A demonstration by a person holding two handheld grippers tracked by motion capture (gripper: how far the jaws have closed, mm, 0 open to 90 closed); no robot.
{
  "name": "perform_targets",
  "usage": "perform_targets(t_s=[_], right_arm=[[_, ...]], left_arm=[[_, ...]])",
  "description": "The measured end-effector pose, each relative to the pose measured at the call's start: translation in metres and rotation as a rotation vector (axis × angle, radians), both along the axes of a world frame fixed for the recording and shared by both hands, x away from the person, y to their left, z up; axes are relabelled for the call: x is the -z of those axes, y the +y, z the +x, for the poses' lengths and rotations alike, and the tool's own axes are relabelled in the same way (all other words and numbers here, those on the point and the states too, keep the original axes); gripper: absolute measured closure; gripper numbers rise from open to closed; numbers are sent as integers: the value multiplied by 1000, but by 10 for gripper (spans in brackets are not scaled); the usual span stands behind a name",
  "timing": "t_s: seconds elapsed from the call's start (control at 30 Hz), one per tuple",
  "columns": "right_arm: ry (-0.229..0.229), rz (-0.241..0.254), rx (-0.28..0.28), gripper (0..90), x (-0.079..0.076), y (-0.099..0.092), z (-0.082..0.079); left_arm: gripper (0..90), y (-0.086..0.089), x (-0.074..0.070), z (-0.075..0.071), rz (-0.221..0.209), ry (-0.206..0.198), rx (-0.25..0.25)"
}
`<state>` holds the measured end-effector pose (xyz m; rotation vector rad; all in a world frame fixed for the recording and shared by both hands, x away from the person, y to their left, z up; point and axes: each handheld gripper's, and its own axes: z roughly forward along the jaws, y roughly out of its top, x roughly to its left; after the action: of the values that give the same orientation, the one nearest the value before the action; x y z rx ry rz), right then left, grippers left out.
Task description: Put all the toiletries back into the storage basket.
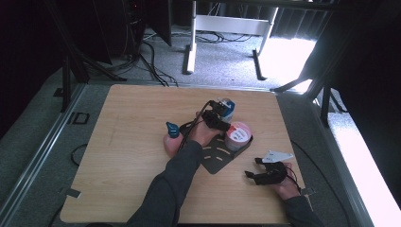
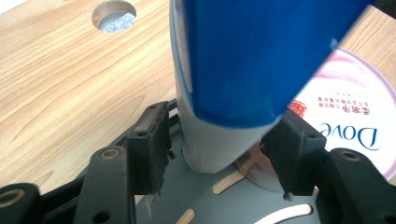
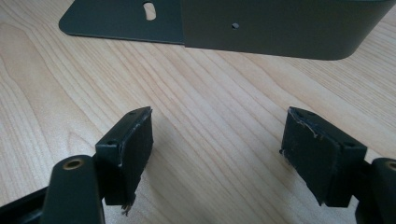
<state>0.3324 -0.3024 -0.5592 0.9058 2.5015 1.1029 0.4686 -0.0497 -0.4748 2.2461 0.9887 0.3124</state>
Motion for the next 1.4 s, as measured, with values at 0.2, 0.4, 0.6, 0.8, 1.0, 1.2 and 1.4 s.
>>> perform_targets(t_s=[0.2,0.4,0.6,0.8,1.0,1.2,1.4], right_arm=[[0,0,0,246,0,0,0],[0,-1,1,246,0,0,0],[-1,-2,1,246,0,0,0],[1,-1,1,246,0,0,0],[1,0,1,245,0,0,0],[0,-1,1,245,0,0,0],[0,-2,1,245,0,0,0]], left_arm=[[409,7,-3,-6,-22,-9,-9],[417,11,-7,-15,0,-27,3],[430,13,-12,-26,15,-42,14],[480,19,-17,-34,11,-54,23],[500,26,-20,-43,9,-66,24],[500,32,-23,-50,-4,-81,32],[501,40,-26,-57,-24,-84,49]])
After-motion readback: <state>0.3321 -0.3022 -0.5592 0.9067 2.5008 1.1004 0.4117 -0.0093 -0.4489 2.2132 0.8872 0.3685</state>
